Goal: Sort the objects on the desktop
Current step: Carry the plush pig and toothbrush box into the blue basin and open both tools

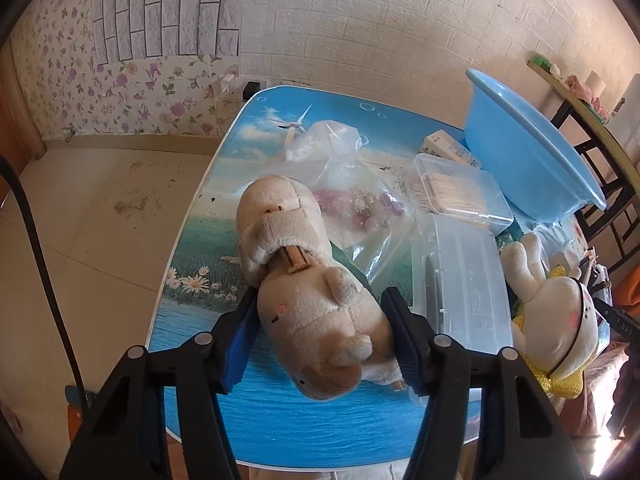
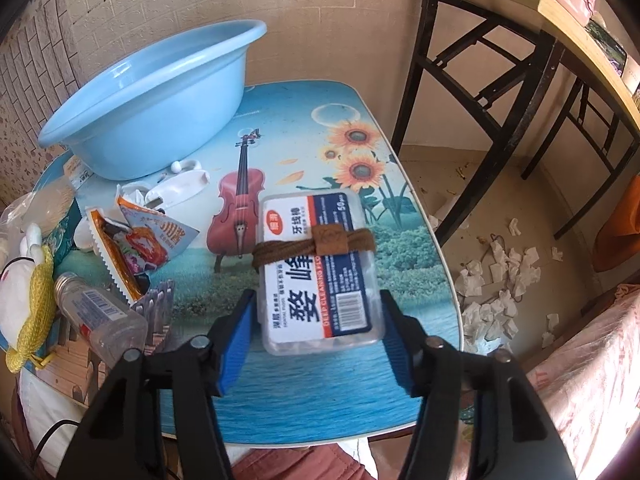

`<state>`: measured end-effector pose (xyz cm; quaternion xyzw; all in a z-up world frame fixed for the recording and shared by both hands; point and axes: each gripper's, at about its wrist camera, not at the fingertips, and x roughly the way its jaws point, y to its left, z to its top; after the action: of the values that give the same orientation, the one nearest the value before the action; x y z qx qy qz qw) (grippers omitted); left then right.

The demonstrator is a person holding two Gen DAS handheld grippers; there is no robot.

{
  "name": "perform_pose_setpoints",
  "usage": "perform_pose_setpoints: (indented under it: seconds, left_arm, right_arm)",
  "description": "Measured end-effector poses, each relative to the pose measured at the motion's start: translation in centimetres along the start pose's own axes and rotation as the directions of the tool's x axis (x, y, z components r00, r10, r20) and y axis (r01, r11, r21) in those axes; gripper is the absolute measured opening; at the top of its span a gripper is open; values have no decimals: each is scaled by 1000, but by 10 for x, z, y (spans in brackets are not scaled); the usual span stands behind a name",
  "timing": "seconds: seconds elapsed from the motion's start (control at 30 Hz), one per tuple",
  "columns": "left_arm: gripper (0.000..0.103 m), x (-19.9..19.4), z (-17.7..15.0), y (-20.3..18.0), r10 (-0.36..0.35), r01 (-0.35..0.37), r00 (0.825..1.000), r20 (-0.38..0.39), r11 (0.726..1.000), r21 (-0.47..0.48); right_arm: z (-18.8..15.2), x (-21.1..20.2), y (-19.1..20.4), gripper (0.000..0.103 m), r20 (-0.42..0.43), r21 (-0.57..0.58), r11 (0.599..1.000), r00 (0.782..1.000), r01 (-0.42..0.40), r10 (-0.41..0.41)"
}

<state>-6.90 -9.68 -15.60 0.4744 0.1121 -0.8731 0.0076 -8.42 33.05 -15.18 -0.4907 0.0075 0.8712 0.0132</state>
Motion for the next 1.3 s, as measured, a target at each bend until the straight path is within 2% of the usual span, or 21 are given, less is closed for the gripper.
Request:
perform_pose_setpoints:
  seconds: [0.27, 0.4, 0.7, 0.97, 1.3]
  left_arm:
    - [53, -36, 10, 2, 25, -26, 996, 83, 1000, 13]
    - [53, -61, 18, -7, 13, -18, 992, 128, 999, 34]
    - [53, -86, 27, -55, -72, 49, 986, 151, 988, 147]
    - [53, -86, 50, -112, -153, 111, 976, 155, 961, 254]
    - [54, -43, 85, -183, -235, 195, 969, 77, 918, 345]
  right_arm:
    - [8, -19, 0, 54, 79, 1, 999, 996, -38, 38]
    - [15, -39, 5, 54, 139, -17, 997, 988, -70, 71]
    - [26, -75, 16, 54, 229, -45, 989, 962, -141, 148]
    - [47, -98, 38, 54, 294, -110, 971, 926, -214, 237]
    - [77, -69, 64, 54, 275, -159, 949, 911, -273, 308]
